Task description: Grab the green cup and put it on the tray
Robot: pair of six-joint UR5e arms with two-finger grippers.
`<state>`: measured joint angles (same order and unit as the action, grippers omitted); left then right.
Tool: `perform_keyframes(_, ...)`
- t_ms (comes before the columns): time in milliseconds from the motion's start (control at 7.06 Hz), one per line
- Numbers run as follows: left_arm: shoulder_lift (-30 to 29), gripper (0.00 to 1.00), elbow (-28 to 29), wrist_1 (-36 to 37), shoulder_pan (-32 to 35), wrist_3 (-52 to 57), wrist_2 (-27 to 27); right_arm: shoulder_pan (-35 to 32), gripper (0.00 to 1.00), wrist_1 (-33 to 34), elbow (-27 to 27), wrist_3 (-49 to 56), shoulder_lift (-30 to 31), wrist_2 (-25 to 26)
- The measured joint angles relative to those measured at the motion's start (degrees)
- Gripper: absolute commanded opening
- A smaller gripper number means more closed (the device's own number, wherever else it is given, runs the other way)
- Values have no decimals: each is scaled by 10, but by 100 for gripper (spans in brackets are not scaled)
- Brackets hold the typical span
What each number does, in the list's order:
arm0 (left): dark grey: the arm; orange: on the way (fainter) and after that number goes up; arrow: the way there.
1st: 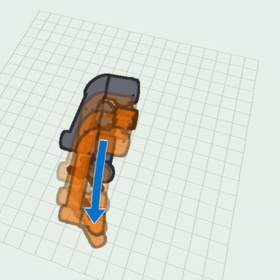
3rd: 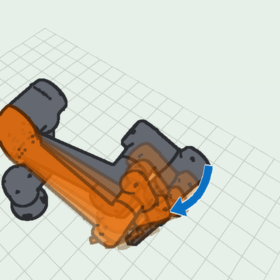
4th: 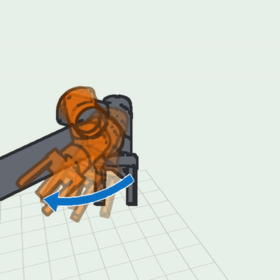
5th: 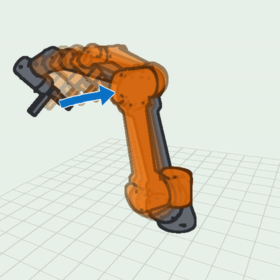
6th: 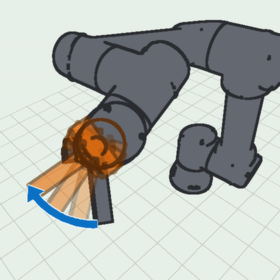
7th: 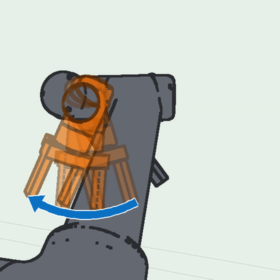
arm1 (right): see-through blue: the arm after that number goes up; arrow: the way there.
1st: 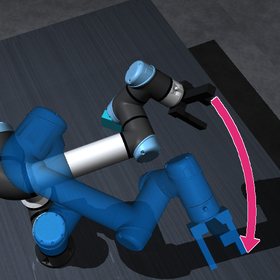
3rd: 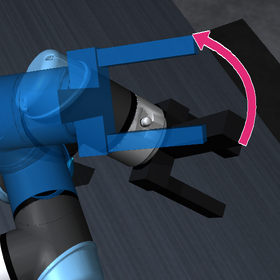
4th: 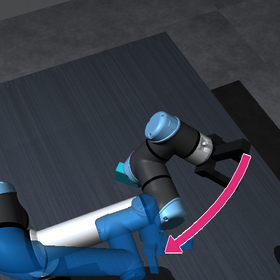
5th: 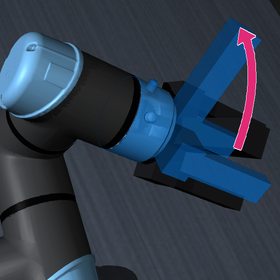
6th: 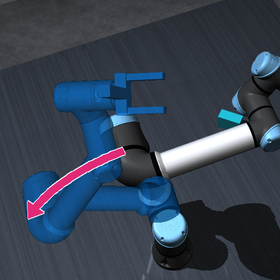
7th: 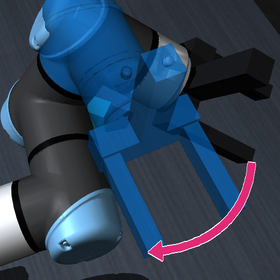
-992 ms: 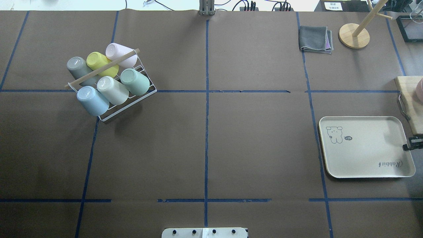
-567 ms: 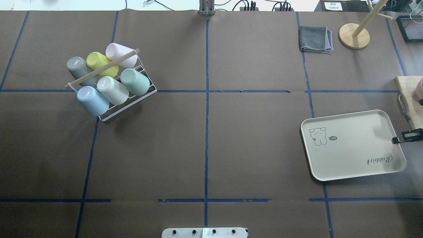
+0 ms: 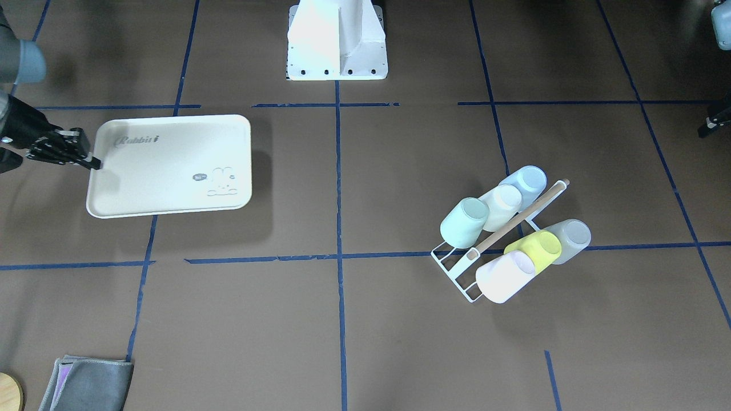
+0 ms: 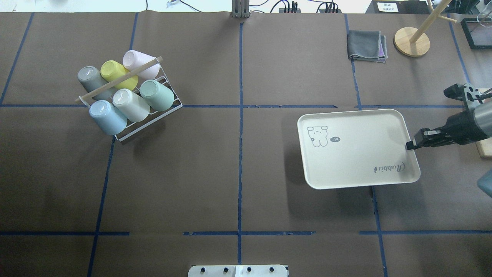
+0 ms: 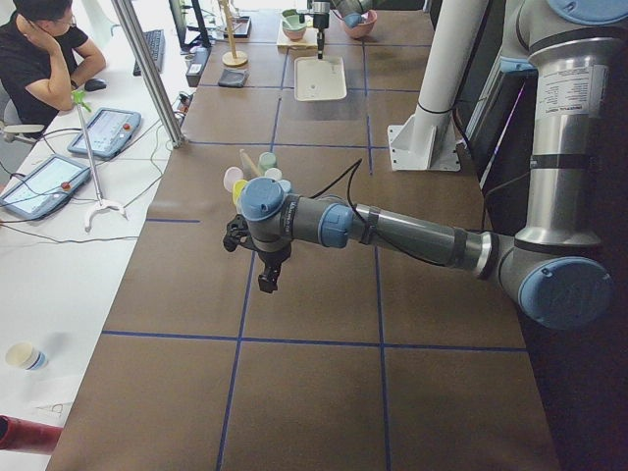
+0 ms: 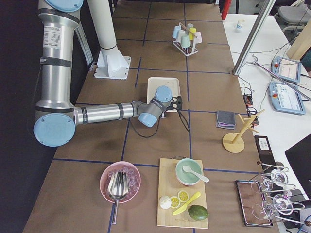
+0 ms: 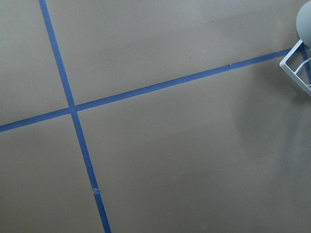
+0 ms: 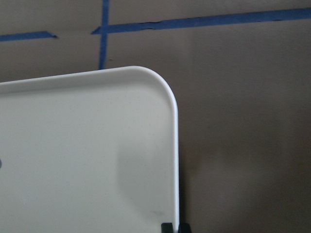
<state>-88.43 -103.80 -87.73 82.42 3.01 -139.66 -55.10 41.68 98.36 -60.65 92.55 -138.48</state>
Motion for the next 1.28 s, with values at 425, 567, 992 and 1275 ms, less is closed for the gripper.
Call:
perform_keyframes(425,-1,100,1,0,-1,1,0,100,0,12,0,-155,-95,74)
perform_keyframes(567,-1,100,0,0,-1,1,0,129,0,52,0,-183,-135,103)
perform_keyframes(992,-2,100,0,0,-1,0,0,209,0,188,-3,-209,-237,198)
perform_keyframes(1275,-2,100,0,0,-1,0,0,236,0,205,-4,-207,-252,222)
